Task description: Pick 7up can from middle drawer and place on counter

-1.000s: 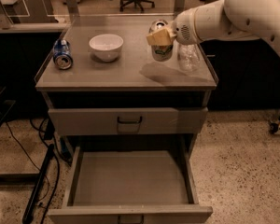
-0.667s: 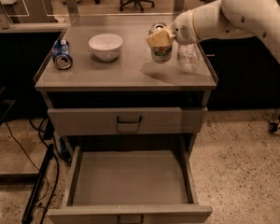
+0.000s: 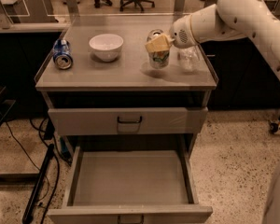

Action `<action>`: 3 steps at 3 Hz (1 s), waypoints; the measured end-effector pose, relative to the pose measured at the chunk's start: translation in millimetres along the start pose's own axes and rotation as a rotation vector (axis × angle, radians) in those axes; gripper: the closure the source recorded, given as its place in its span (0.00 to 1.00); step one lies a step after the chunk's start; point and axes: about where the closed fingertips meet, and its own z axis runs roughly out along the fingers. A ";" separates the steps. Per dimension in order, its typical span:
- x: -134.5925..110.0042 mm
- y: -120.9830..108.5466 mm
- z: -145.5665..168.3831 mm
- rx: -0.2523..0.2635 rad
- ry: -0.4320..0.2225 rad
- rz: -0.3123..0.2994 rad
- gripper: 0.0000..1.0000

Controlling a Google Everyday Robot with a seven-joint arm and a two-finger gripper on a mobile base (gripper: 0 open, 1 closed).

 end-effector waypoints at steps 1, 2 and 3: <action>8.0 0.8 6.3 -0.044 0.007 0.001 1.00; 13.6 2.0 11.0 -0.081 0.008 0.004 1.00; 20.5 4.0 16.7 -0.127 -0.009 0.010 1.00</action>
Offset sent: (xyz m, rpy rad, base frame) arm -0.0015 -0.0010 -0.0226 0.0396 0.0603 0.0997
